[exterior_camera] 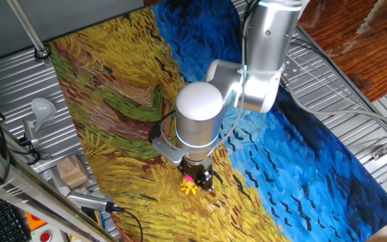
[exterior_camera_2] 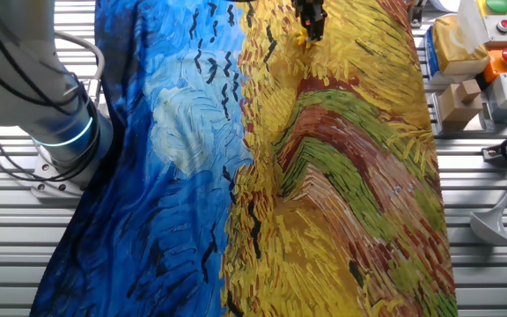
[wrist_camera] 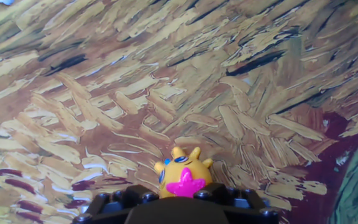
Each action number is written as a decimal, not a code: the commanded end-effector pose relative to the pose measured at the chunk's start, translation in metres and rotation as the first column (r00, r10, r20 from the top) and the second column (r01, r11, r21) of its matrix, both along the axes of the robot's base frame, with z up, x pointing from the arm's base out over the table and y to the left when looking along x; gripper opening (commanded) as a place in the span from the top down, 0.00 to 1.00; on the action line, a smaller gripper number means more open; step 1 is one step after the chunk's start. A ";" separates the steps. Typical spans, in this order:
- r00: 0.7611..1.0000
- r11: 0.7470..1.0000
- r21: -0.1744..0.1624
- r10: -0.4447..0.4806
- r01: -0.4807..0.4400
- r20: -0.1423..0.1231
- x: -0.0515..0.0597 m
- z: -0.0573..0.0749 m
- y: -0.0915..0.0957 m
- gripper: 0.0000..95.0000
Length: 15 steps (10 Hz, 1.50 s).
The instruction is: Grasp the moving object
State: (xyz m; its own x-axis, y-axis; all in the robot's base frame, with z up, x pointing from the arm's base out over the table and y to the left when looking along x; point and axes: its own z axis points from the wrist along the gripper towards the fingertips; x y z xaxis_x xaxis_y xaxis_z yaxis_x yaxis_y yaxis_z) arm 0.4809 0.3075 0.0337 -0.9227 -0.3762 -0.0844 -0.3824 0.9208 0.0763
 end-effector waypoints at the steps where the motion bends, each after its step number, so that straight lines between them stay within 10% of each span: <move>1: 1.000 1.000 0.000 0.009 -0.009 0.012 0.003 0.001 0.001 0.60; 2: 1.000 1.000 0.003 0.011 -0.011 0.017 0.005 0.001 0.001 0.60; 3: 1.000 1.000 0.002 0.009 -0.009 0.028 0.008 0.003 0.001 1.00; 11: 0.999 0.999 0.020 0.030 -0.031 0.017 0.009 0.017 -0.003 1.00; 15: 0.995 0.994 0.027 0.102 -0.102 0.003 0.007 0.031 -0.036 1.00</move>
State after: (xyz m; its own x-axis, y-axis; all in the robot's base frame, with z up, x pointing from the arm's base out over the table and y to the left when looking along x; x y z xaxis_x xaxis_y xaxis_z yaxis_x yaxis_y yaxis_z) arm 0.4877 0.2716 0.0654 -0.8815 -0.4614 -0.0999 -0.4702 0.8770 0.0985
